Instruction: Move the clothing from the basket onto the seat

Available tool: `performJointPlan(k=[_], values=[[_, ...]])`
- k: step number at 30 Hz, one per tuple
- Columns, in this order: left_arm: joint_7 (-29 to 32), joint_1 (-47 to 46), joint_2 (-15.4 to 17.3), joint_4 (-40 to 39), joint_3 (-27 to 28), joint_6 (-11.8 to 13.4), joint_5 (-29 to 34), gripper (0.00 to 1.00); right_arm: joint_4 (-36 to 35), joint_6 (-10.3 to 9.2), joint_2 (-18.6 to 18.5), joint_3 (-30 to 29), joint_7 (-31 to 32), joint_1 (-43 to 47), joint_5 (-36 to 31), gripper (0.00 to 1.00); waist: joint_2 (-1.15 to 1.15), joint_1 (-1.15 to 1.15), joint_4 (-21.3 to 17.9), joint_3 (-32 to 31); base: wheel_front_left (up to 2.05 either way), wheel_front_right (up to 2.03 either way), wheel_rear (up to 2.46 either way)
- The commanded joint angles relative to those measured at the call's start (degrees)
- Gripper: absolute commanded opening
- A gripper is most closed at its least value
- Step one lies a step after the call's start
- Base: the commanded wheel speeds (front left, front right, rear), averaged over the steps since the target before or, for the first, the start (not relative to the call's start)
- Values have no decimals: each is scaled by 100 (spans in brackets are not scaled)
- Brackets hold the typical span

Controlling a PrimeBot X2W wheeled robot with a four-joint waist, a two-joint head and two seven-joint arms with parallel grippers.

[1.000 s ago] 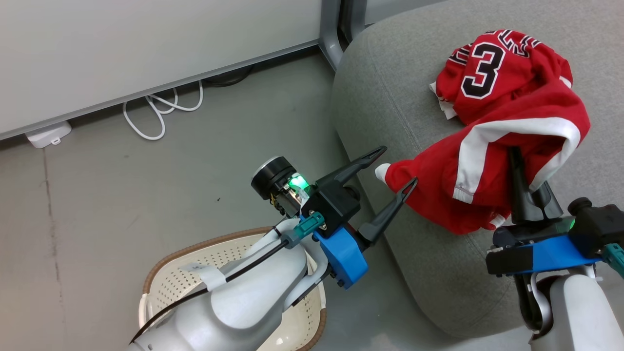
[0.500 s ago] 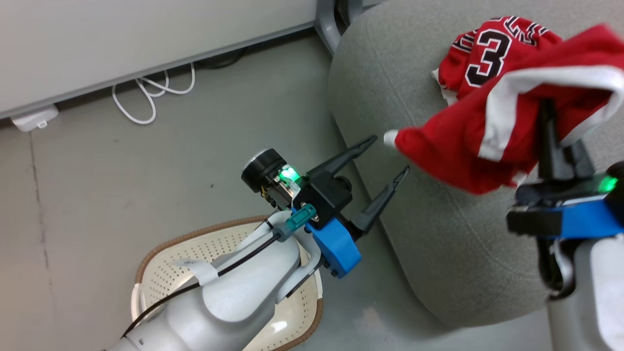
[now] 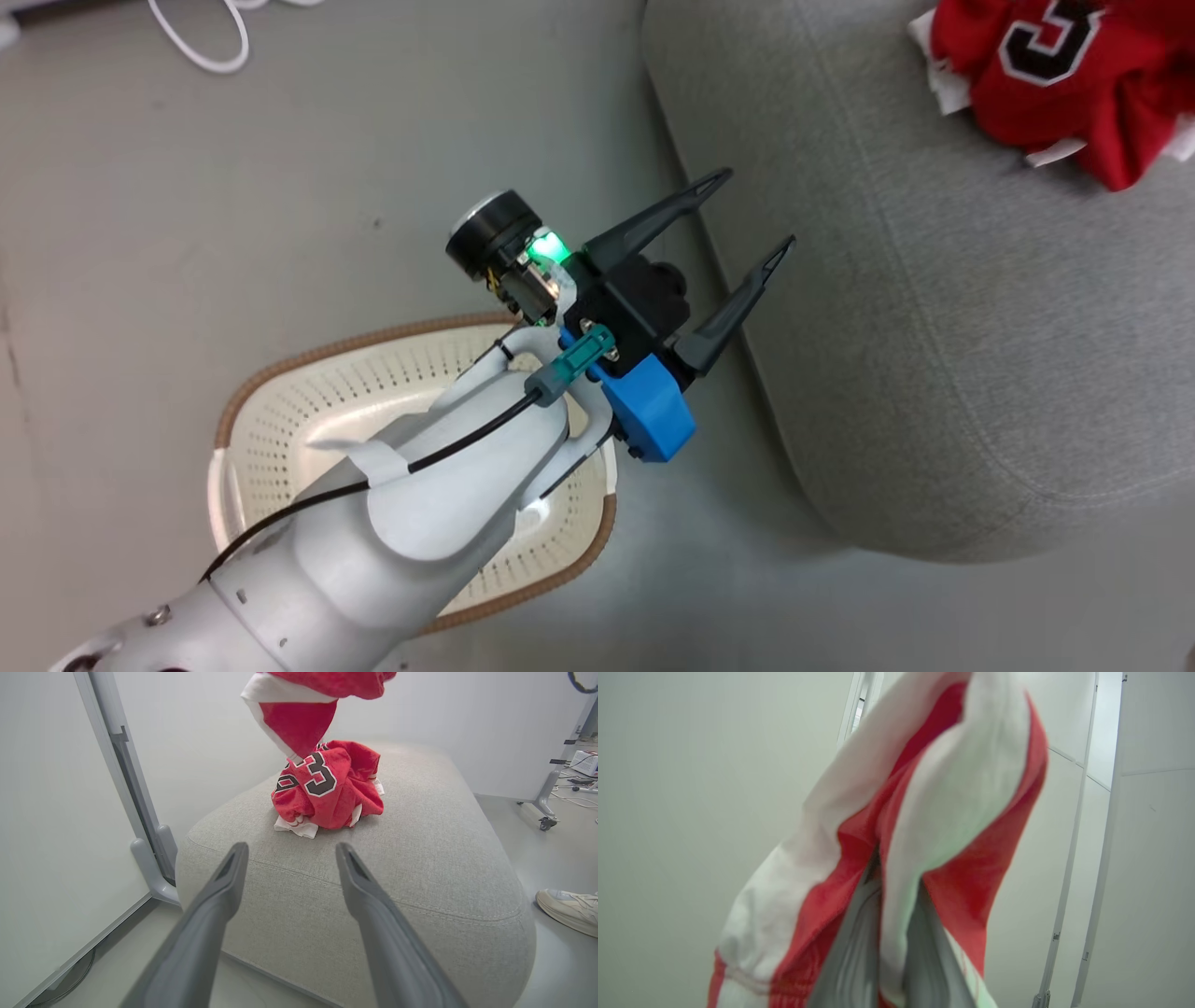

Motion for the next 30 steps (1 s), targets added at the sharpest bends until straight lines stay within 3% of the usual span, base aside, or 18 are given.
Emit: performJointPlan(k=[1, 6, 12, 22, 30], values=[[12, -143, 20, -24, -10, 10, 46, 100, 71, 2, -127, -106, -3, -191, 33, 0, 0, 0, 94, 432, 0, 0, 0], [37, -413, 11, -85, -31, -7, 146, 100, 641, 3, -688, -624, -3, -847, 179, 0, 0, 0, 195, 978, 0, 0, 0], [43, -639, 6, -114, -62, -1, 251, 100, 1664, 2, -1060, -991, -4, -1273, 175, 0, 0, 0, 262, 1433, 0, 0, 0], [-29, -789, -49, -74, -108, 14, 285, 100, 3099, 2, -892, -1198, -3, -1154, -25, 0, 0, 0, 377, 1668, 0, 0, 0], [-97, -774, -16, -9, -110, 35, 239, 100, 3547, 2, -741, -1296, -4, -1017, -79, 0, 0, 0, 387, 1591, 0, 0, 0]])
